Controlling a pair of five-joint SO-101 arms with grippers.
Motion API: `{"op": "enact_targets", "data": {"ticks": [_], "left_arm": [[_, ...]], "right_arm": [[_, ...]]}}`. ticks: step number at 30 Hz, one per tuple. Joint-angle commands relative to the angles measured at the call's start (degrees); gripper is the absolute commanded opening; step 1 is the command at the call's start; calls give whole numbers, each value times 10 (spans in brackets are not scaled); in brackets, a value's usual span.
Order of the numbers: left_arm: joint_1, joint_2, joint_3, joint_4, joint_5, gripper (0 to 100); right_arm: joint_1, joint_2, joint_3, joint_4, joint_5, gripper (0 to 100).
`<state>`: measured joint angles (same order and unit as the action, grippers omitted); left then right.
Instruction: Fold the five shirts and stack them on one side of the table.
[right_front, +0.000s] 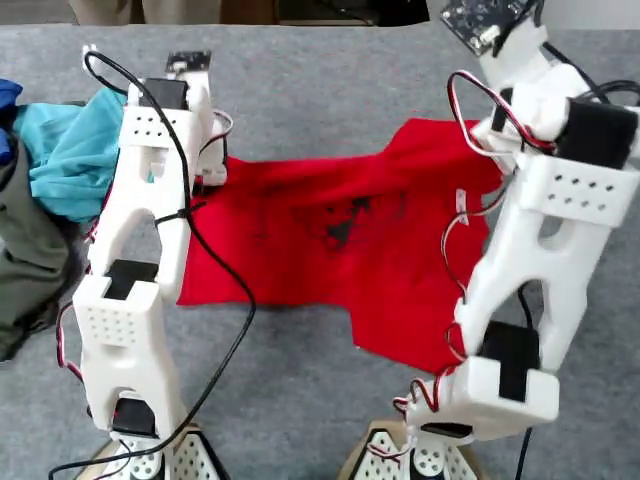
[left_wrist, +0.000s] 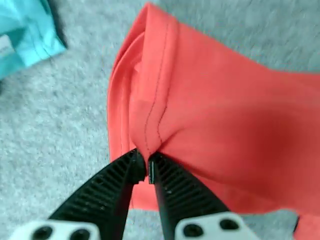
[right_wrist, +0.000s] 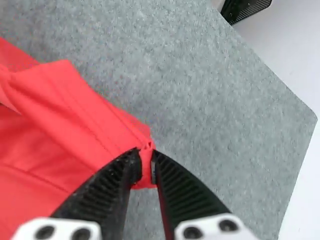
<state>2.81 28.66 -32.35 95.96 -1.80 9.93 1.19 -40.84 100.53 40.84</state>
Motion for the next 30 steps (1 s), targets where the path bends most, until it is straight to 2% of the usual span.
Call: {"op": "enact_targets", "data": {"ticks": [1, 7, 14, 23, 30], "left_arm": [[10, -13, 41, 2, -19, 20], [9, -36, 112, -25, -27, 20], [17, -160, 265, -92, -50, 20], [25, -292, 520, -189, -70, 20], [22, -309, 593, -233, -68, 20]], "right_arm": [[22, -65, 85, -5, 14, 5], [29, -209, 376, -124, 25, 5], [46, -376, 691, -284, 30, 5], [88, -398, 818, -319, 30, 5], [103, -467, 862, -314, 52, 5]]}}
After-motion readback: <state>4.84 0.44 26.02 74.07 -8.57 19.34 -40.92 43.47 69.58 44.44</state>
